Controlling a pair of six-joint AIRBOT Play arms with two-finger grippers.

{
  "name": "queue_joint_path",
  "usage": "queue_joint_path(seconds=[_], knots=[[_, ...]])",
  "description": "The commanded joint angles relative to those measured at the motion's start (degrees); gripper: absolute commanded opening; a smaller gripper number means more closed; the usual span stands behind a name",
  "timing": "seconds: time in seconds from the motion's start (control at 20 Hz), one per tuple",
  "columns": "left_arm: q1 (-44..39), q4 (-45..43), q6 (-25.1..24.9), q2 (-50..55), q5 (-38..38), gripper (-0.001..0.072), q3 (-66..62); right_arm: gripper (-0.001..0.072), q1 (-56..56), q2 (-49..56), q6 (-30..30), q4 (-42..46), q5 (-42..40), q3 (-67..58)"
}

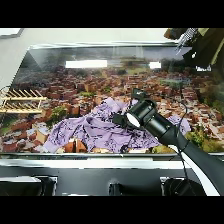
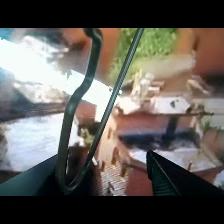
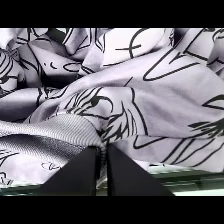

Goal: Fold the clothes and pants, and hang the long-sleeved shirts on hangers.

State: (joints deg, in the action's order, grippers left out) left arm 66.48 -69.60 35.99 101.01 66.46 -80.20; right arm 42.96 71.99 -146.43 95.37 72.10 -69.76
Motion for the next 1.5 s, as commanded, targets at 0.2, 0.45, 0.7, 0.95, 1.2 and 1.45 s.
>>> queue_joint_path(seconds=[0.2,0.45,0.7,0.95,1.2,1.45], knots=[[-1.03,-0.09,-0.07,0.90,0.11,0.0373,-0.02,0.0048,0.04,0.04,0.04,0.17,0.20,0.00],[-2.21,-1.40,-0.04,0.87,0.17,0.0182,-0.04,0.0048,0.04,0.04,0.04,0.59,0.20,0.00],[-3.30,-1.05,-0.02,0.68,2.14,0.0024,-0.11,0.0048,0.04,0.04,0.07,0.92,0.22,0.00],[-3.72,1.79,-0.02,-0.85,2.67,0.0023,-1.42,0.0048,0.04,0.04,0.07,0.92,0.20,0.00],[-5.75,3.67,0.02,-3.82,2.36,0.0022,-7.26,0.0048,0.04,0.04,0.09,1.40,0.17,0.00],[-9.25,3.69,3.19,-7.82,-2.12,0.0022,-12.59,0.0048,0.04,0.04,0.13,1.84,0.17,0.00]])
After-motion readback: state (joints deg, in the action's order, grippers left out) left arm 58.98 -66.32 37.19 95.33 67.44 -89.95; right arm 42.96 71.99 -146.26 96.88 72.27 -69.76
